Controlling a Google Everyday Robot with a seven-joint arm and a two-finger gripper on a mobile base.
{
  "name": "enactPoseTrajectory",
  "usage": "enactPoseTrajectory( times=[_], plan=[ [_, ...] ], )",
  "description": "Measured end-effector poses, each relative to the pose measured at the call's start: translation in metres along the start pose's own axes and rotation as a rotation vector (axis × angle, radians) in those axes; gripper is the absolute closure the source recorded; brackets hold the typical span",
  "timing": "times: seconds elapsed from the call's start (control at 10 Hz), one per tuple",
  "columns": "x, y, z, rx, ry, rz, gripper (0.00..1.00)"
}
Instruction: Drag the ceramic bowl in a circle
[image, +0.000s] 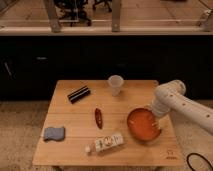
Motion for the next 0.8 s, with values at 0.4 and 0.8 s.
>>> enactPoseTrajectory(
  times=[0.4,0.8],
  plan=[
    [-0.001,-0.003,0.003,0.001,-0.005,-0.028,0.20],
    [-0.033,-0.019,0.005,0.007,-0.003,-0.052,0.20]
  ],
)
